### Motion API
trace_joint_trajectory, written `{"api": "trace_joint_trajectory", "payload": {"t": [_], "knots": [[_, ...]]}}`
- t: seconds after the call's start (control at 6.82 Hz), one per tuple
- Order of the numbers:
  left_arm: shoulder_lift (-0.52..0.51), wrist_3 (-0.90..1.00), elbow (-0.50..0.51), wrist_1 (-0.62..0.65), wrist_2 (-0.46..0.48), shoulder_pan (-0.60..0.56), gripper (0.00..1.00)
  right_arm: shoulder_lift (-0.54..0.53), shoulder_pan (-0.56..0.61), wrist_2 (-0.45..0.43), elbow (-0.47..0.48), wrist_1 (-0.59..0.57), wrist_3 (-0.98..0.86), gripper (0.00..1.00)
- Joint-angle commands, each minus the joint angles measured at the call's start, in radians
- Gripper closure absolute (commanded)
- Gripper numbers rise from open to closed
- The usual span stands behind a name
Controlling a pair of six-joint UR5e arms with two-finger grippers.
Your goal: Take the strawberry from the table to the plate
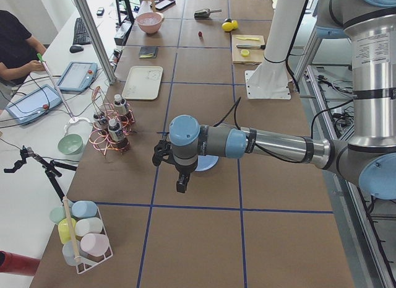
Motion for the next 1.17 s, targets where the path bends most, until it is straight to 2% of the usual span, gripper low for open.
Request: {"api": "trace_joint_trajectory", "payload": {"t": [0.0, 0.15, 0.29, 0.44, 0.59, 0.73, 0.88, 1.03], "knots": [[-0.014, 0.003, 0.014, -0.001, 0.004, 0.002, 0.0, -0.002, -0.008, 0.004, -0.002, 0.0, 0.003, 0.0], [-0.031, -0.008, 0.026, -0.002, -0.001, 0.005, 0.0, -0.002, -0.013, 0.004, 0.0, 0.002, 0.003, 0.0], [-0.01, -0.006, 0.031, -0.002, -0.083, 0.01, 0.0, -0.002, -0.019, 0.007, 0.0, 0.014, 0.003, 0.0], [-0.014, -0.008, 0.042, -0.059, -0.173, 0.054, 0.0, -0.015, -0.034, 0.007, -0.002, 0.081, -0.003, 0.0], [-0.011, -0.018, 0.062, -0.162, -0.174, 0.091, 0.0, -0.031, -0.047, 0.006, -0.005, 0.116, 0.0, 0.0], [-0.015, -0.017, 0.133, -0.236, -0.174, 0.175, 0.0, -0.031, -0.057, 0.007, -0.005, 0.118, -0.003, 0.0], [-0.032, -0.034, 0.243, -0.425, -0.173, 0.277, 0.0, -0.031, -0.067, 0.007, -0.003, 0.12, -0.003, 0.0], [-0.069, -0.16, 0.32, -0.517, -0.168, 0.313, 0.0, -0.031, -0.071, 0.007, -0.005, 0.12, -0.003, 0.0]]}}
